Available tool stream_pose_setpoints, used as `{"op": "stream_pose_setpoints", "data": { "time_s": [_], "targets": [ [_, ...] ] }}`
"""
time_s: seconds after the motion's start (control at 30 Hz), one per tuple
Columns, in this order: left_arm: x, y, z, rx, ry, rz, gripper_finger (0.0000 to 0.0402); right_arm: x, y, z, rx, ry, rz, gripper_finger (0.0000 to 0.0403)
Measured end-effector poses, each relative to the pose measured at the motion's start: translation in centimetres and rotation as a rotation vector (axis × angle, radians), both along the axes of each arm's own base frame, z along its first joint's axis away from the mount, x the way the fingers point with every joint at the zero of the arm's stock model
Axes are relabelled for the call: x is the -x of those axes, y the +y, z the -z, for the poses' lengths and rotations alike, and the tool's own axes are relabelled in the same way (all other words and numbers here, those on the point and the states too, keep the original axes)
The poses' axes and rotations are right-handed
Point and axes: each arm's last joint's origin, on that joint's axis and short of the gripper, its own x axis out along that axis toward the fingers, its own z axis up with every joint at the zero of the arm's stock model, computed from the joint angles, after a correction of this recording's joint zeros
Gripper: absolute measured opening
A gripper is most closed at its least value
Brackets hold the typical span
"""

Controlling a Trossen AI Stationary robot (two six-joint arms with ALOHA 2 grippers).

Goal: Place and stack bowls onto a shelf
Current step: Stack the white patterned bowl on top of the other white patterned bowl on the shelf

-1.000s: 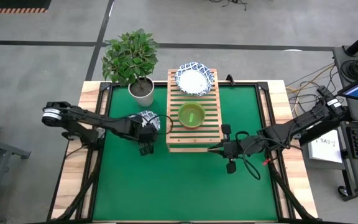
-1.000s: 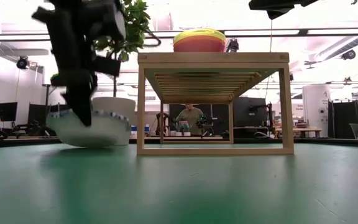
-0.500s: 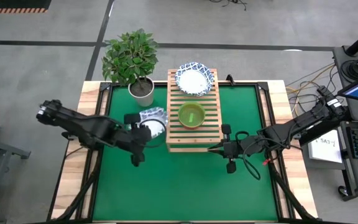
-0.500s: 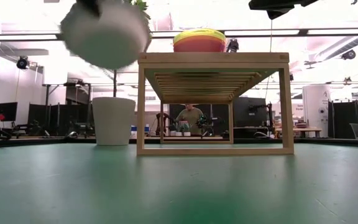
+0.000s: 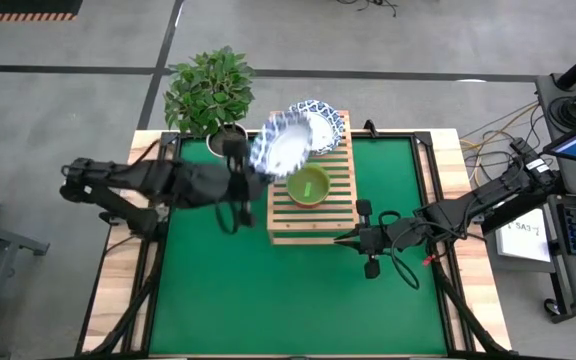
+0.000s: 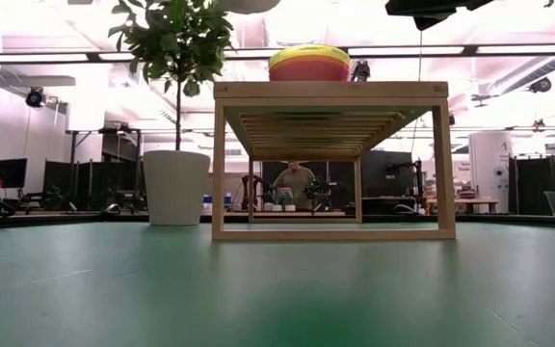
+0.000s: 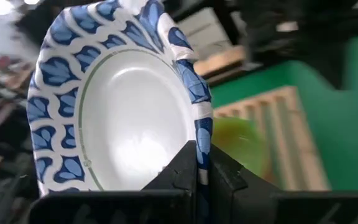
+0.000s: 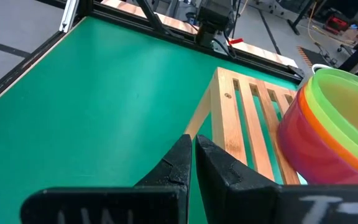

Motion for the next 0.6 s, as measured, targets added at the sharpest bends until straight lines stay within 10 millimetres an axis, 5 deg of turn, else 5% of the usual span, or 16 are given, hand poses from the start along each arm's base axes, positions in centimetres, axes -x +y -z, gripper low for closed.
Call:
{"op": "stream_pose_setpoints", "data": {
  "time_s": [0.3, 0.6],
  "targets": [
    [-2.2, 8.0, 0.6, 0.159, -0.084, -0.068, 0.0, 0.0, 0.0, 0.0, 0.012, 0.001, -0.005, 0.0013],
    [-5.6, 12.5, 3.3, 0.133, -0.032, -0.122, 0.0, 0.0, 0.0, 0.0, 0.015, 0.002, -0.006, 0.0013]
  ]
}}
